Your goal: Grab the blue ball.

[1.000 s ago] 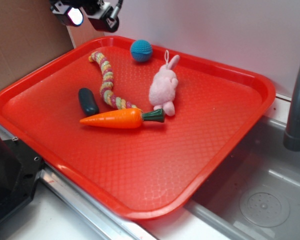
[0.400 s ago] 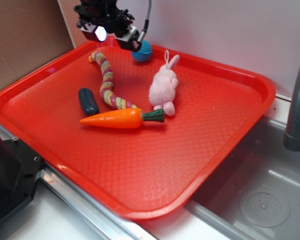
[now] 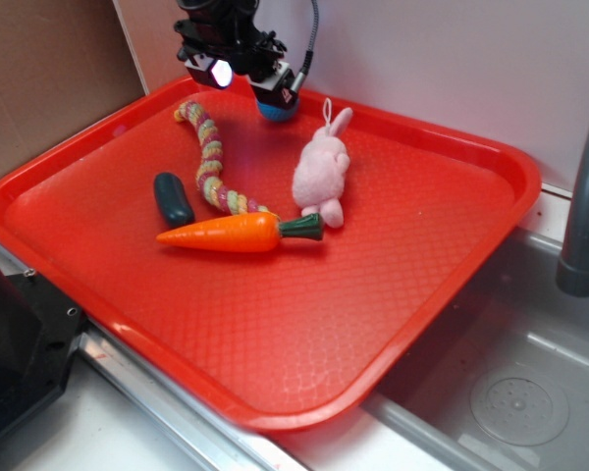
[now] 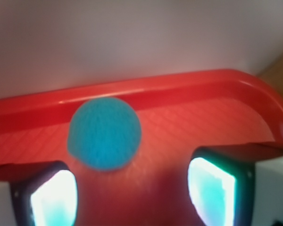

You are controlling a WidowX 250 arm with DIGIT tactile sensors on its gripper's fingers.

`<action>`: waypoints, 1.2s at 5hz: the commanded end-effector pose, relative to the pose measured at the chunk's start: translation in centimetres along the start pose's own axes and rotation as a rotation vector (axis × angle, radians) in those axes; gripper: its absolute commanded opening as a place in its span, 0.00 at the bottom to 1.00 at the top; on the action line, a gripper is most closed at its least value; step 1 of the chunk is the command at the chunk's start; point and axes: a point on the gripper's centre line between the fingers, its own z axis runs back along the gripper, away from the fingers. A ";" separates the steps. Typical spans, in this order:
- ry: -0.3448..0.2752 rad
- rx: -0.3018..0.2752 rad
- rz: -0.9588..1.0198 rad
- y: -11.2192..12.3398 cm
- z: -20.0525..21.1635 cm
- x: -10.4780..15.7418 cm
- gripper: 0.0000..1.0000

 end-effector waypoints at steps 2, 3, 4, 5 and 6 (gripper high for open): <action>-0.053 -0.013 -0.090 -0.6 -1.7 2.8 0.58; -0.053 -0.029 -0.104 -0.8 -2.0 2.8 0.00; -0.019 -0.046 -0.106 -0.4 -1.5 2.7 0.00; 0.028 0.022 -0.027 0.6 1.6 1.6 0.00; 0.113 -0.003 0.067 1.0 5.3 0.0 0.00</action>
